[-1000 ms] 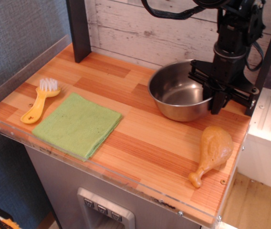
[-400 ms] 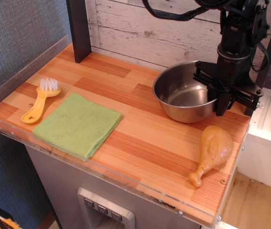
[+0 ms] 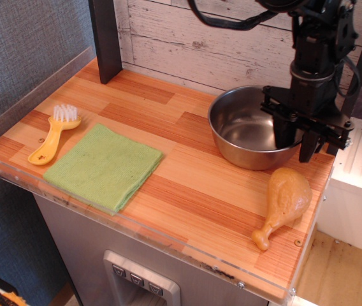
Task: Move the metal bowl from the dish cloth to the back of the table.
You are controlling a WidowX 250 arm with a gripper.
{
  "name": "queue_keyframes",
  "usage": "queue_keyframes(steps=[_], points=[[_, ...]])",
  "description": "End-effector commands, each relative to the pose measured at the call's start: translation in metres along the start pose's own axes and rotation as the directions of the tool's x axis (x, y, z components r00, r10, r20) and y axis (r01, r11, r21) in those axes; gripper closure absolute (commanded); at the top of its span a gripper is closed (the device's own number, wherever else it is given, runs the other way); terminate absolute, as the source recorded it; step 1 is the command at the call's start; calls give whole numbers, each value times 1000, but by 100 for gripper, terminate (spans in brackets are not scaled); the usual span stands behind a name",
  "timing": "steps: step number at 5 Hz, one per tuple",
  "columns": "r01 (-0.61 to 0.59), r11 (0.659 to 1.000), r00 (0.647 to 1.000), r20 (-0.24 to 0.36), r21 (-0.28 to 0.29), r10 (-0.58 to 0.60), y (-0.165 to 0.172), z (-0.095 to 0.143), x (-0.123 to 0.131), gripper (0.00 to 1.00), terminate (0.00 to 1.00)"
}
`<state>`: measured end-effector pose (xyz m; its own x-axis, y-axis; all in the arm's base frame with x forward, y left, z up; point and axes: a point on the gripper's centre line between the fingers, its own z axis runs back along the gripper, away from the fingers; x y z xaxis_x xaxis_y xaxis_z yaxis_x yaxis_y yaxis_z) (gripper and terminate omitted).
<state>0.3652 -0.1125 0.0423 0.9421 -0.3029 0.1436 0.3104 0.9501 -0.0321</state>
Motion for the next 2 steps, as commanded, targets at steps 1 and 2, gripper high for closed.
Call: queue_keyframes(steps=[1,2], points=[[-115,993,986,122,5,114,9,83,-35,0,0],[-252,966,965,91,51,247,21,114,-77,0,0]])
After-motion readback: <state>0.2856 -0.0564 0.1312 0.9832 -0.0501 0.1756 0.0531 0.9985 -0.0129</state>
